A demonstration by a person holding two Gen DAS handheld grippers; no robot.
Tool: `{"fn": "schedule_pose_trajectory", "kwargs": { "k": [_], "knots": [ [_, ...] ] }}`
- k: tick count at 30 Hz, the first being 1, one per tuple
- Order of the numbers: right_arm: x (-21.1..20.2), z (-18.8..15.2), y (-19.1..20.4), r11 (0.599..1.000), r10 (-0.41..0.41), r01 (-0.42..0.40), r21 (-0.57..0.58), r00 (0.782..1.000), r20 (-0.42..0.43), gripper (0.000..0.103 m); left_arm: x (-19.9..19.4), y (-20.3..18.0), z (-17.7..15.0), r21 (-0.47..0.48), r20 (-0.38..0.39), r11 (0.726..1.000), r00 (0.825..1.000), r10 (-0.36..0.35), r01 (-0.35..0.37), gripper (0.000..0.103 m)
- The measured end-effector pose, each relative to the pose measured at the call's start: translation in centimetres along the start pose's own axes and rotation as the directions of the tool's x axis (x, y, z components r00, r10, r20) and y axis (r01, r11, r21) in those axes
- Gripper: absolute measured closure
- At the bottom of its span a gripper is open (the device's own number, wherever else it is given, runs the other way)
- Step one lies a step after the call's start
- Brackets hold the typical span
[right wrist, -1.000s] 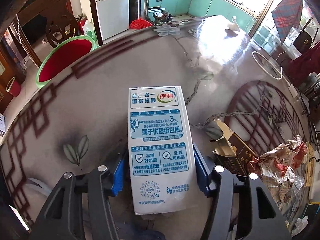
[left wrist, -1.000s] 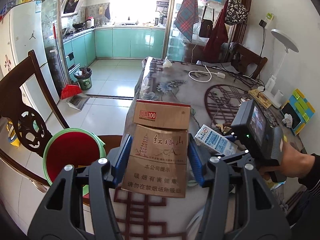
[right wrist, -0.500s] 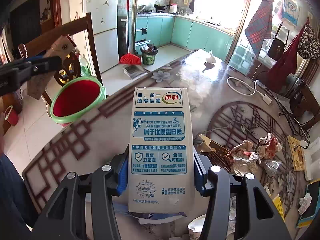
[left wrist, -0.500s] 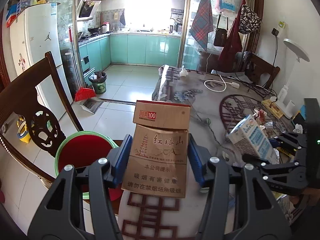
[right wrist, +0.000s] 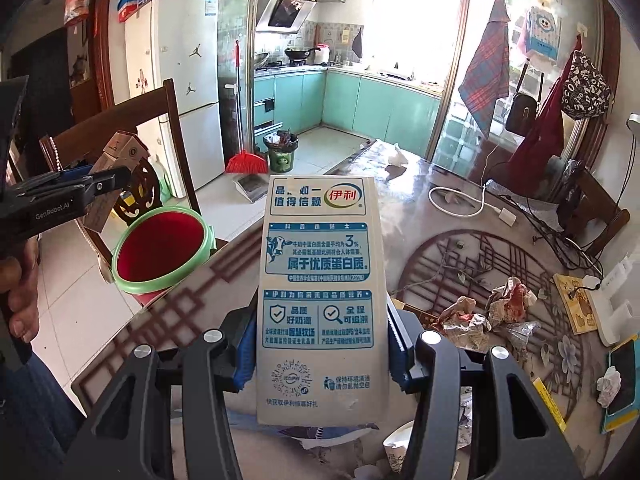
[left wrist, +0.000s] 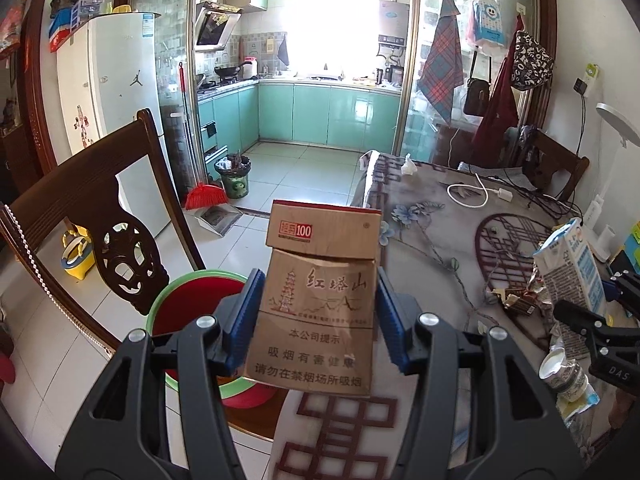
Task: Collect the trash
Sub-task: 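Open the left tool to drop the cigarette box into the bucket, then lower the milk carton into the bucket and open the right tool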
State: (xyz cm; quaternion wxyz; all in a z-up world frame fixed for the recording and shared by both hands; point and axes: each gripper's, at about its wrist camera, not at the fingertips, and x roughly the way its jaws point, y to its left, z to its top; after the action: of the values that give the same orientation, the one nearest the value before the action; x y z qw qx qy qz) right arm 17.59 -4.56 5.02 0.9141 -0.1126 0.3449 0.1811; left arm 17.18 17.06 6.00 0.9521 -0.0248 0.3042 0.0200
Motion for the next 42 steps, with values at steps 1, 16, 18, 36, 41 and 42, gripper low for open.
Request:
{"fn": "schedule_pose_trajectory", "kwargs": {
  "k": [1,16,18,36,41,42],
  "knots": [
    [0.0,0.2,0.2,1.000,0.002,-0.002,-0.001,1.000,0.002,0.053,0.0,0.3,0.1,-0.002,0.002,1.000,1.000,0.006,-0.006,0.051],
    [4.4,3.9,7.1,0.996,0.063,-0.064,-0.069,0.998,-0.006,0.053,5.1,9.6,-0.4,-0.052,-0.094,0.989,0.987,0.133,-0.139,0.051],
    [5.1,4.3,8.1,0.994,0.077,-0.077,-0.079,0.997,-0.009,0.053,6.3,10.9,-0.8,-0.064,-0.126,0.987,0.982,0.138,-0.147,0.051],
    [10.0,6.0,12.3,0.987,0.121,-0.125,-0.105,0.992,-0.044,0.053,14.7,15.3,-2.3,-0.083,-0.295,0.977,0.941,0.166,-0.198,0.022],
    [11.1,5.9,12.6,0.986,0.133,-0.138,-0.097,0.989,-0.064,0.053,14.2,15.4,-1.4,-0.098,-0.274,0.972,0.945,0.179,-0.213,0.021],
    [11.4,5.9,12.8,0.985,0.138,-0.144,-0.097,0.988,-0.066,0.053,14.0,15.5,-1.2,-0.102,-0.268,0.970,0.945,0.189,-0.223,0.020]
  ]
}}
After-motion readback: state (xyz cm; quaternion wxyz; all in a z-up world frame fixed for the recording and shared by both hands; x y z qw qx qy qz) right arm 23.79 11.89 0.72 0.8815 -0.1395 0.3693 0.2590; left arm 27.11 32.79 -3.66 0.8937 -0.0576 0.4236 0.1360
